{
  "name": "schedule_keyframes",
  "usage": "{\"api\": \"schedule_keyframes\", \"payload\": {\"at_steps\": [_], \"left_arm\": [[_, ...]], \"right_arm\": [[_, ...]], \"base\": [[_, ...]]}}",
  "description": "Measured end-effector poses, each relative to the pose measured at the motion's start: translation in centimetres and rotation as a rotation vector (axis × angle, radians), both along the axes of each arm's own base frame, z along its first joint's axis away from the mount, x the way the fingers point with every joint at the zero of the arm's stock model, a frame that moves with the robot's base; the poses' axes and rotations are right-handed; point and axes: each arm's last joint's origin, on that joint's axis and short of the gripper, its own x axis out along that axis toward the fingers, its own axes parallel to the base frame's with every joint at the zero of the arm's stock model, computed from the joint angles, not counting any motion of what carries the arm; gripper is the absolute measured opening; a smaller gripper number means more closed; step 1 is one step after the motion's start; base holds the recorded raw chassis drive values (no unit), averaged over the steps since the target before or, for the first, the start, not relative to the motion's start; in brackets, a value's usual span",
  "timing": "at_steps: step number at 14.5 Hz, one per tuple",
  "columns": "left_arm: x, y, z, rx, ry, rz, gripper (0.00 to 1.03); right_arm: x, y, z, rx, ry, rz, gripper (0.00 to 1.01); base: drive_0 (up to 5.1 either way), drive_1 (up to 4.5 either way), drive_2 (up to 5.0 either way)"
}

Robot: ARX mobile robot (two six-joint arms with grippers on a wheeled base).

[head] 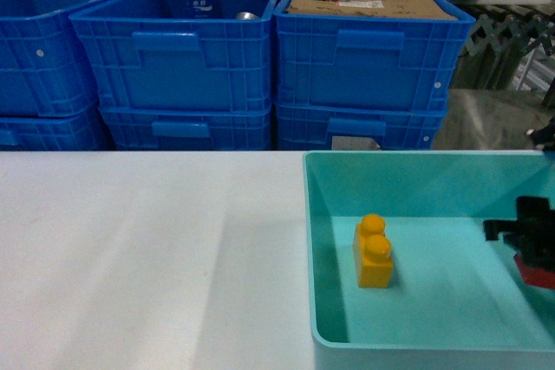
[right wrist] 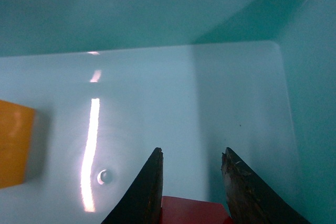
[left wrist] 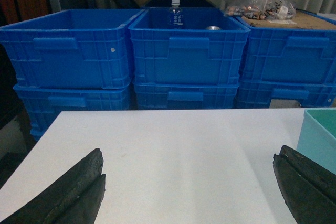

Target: Pick red block from blue box to shelf

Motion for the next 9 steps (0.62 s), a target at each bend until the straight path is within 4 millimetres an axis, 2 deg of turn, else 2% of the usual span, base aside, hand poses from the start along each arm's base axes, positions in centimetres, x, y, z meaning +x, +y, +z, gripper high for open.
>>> {"api": "schedule_keyframes", "payload": {"at_steps": [1, 2, 3, 4, 5, 6, 8, 9], "left_arm": [[0.0, 0.0, 0.0, 0.000, 0.000, 0.000, 0.98], [0.0, 0.0, 0.0, 0.000, 0.000, 0.000, 0.98], [0.0, 0.0, 0.0, 0.000, 0.000, 0.000, 0.98], [0.0, 0.0, 0.0, 0.000, 0.001, 0.000, 0.98], [0.0, 0.0, 0.0, 0.000, -0.002, 0.000, 0.98], [0.0, 0.0, 0.0, 0.000, -0.001, 0.000, 0.98], [0.0, 0.0, 0.0, 0.000, 0.000, 0.000, 0.98], [0.0, 0.0, 0.0, 0.000, 0.000, 0.000, 0.98]], "right_arm": [[-5.8, -1.0, 5.9, 0.076, -0.174, 0.032, 0.28], [-8.5, -1.5, 7.5, 0.070, -0.264, 0.031, 0.28], [-12.1, -1.6, 8.7, 0.029, -0.348, 0.029, 0.28], [-14.3, -1.5, 9.3, 0.005, -0.424, 0.045, 0.28], [-15.0, -1.2, 10.2, -0.053, -0.674, 0.017, 0.28], [-15.9, -1.2, 10.0, -0.073, -0.800, 0.001, 0.28], [-17.0, -1.2, 8.6, -0.085, -0.797, -0.001, 0.28], [-17.5, -1.2, 8.5, -0.086, -0.812, -0.003, 0.28]], "base": [[0.0, 0.00, 0.0], [0.0, 0.00, 0.0], [0.0, 0.00, 0.0], [0.0, 0.00, 0.0], [0.0, 0.00, 0.0], [0.0, 0.00, 0.0], [0.0, 0.00, 0.0], [0.0, 0.00, 0.0]]}}
